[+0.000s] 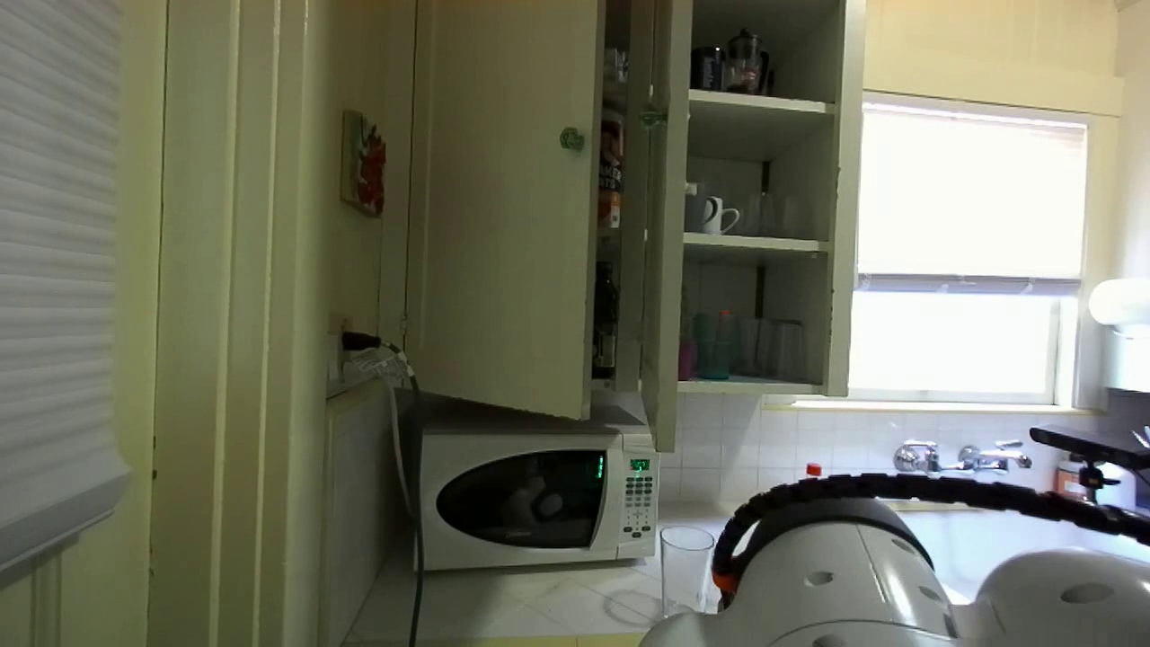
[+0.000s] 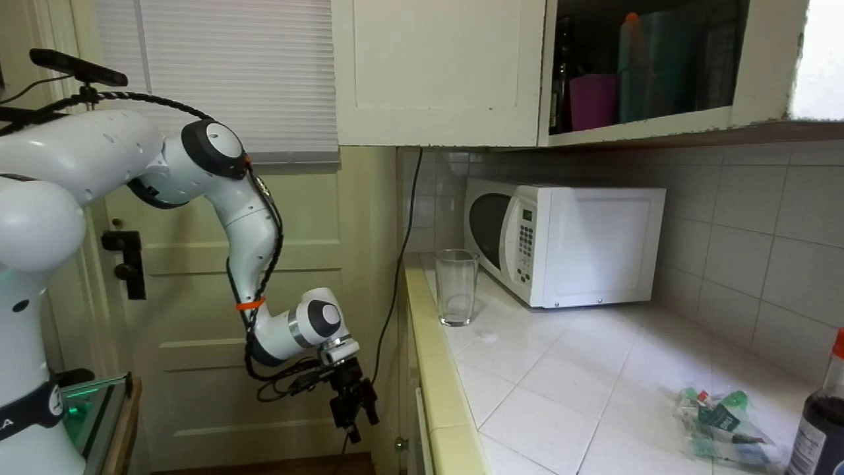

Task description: Close the cabinet door on the left then open the topmost drawer.

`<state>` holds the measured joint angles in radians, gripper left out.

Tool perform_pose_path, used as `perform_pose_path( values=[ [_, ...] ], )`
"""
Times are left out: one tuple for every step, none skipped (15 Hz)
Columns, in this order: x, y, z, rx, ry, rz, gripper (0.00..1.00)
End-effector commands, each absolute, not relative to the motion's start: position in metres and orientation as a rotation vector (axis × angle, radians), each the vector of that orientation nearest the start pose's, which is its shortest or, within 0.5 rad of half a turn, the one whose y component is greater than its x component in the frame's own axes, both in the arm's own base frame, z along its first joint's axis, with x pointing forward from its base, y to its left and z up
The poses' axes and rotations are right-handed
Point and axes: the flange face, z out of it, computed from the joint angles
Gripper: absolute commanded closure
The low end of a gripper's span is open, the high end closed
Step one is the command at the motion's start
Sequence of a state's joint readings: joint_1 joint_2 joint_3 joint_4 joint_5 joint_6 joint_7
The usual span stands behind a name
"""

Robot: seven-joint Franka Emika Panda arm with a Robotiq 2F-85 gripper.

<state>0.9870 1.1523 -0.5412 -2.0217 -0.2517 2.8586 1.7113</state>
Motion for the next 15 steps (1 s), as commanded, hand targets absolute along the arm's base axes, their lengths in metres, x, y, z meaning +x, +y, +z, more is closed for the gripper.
perform_pose_path(
  values=[
    [0.442,0.162,-0.042,-3.324,1.154,-0.435,0.00],
    [0.436,0.155,-0.043,-3.350,1.143,-0.345,0.00],
    [0.428,0.146,-0.043,-3.367,1.150,-0.255,0.00],
    [0.422,0.139,-0.042,-3.373,1.141,-0.171,0.00],
    [0.415,0.134,-0.041,-3.365,1.127,-0.094,0.00],
    [0.408,0.128,-0.040,-3.359,1.129,-0.009,0.00],
    [0.400,0.124,-0.039,-3.334,1.128,0.067,0.00],
    [0.394,0.119,-0.036,-3.307,1.139,0.141,0.00],
    [0.388,0.114,-0.035,-3.267,1.177,0.208,0.00],
    [0.383,0.108,-0.034,-3.217,1.223,0.260,0.00],
    [0.379,0.102,-0.035,-3.166,1.288,0.305,0.00],
    [0.374,0.095,-0.033,-3.117,1.371,0.346,0.00],
    [0.372,0.084,-0.034,-3.064,1.474,0.358,0.00],
    [0.370,0.075,-0.033,-3.006,1.553,0.386,0.00],
    [0.368,0.065,-0.032,-2.952,1.632,0.409,0.00]
  ],
)
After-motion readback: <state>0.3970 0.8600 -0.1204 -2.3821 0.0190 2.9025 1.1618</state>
